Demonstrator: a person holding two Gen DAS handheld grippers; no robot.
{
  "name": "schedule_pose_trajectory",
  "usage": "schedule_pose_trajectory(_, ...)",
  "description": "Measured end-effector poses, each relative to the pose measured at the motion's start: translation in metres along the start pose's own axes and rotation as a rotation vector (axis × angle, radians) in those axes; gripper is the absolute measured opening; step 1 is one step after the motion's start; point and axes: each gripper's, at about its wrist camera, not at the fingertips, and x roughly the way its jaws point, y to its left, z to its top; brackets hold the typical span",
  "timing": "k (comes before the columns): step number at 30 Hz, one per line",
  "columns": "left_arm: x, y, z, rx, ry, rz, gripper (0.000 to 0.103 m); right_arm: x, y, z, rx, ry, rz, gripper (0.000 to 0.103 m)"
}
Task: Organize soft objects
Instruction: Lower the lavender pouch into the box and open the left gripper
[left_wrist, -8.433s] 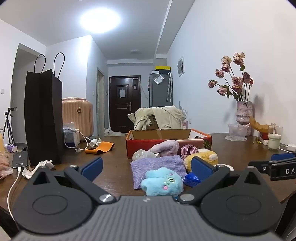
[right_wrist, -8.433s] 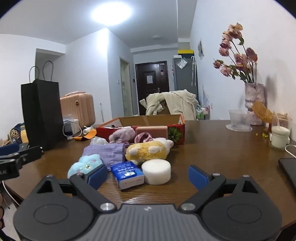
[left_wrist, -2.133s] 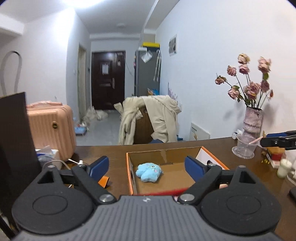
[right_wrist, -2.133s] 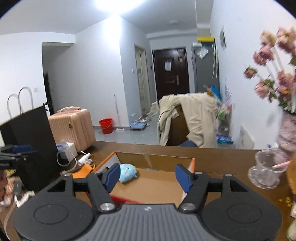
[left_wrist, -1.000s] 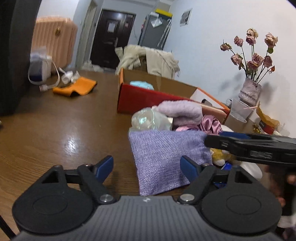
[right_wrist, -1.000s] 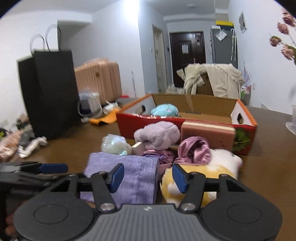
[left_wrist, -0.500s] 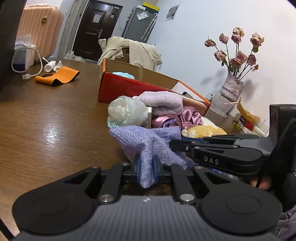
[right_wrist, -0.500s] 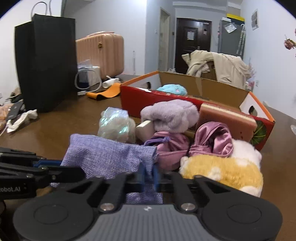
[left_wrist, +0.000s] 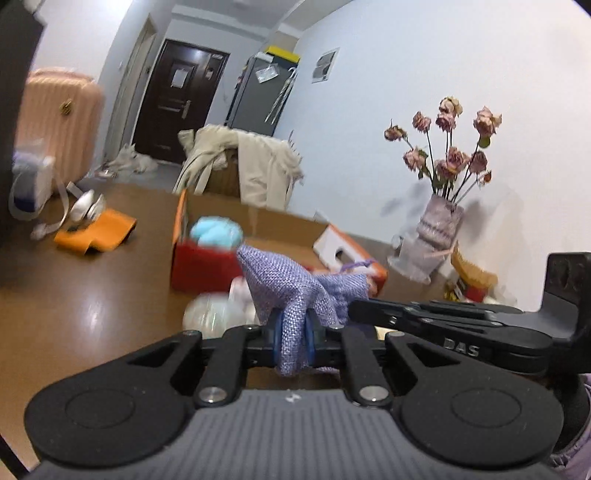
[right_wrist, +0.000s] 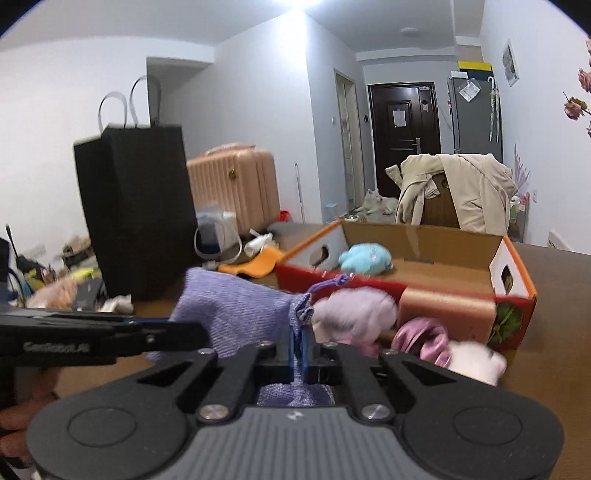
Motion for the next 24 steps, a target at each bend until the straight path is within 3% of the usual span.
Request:
schedule_pose_trajectory(3, 0.036, 0.002, 0.04, 0.008, 0.002, -0.021, 0.013, 0.017, -0.024, 0.038, 0.007, -0.008, 0.023, 0.003)
schedule_pose_trajectory(7, 0.095, 0.013, 0.084, 0.016, 0.034, 0.006, 0.013, 0.073, -0.061, 0.085, 0.033, 0.037, 0.027, 0.003)
schedule_pose_trajectory(10, 0.138, 0.026, 0.099, 0.019, 0.093, 0.056, 0.013, 0.125, -0.089, 0.102, 0.088, 0.116, 0.026, 0.003)
schedule_pose_trajectory(14, 0.175, 0.042, 0.094, 0.047, 0.168, 0.138, 0.015, 0.183, -0.107, 0.101, 0.137, 0.221, 0.017, 0.003)
schedule_pose_trajectory(17, 0.186, 0.054, 0.089, 0.06, 0.191, 0.189, 0.027, 0.212, -0.109, 0.092, 0.129, 0.296, -0.001, 0.004)
schedule_pose_trajectory(19, 0.184, 0.06, 0.085, 0.078, 0.182, 0.198, 0.048, 0.222, -0.109, 0.084, 0.131, 0.321, 0.002, 0.011)
schedule_pose_trajectory(24, 0.156, 0.066, 0.089, 0.085, 0.125, 0.212, 0.05, 0.196, -0.107, 0.09, 0.097, 0.284, 0.021, 0.021)
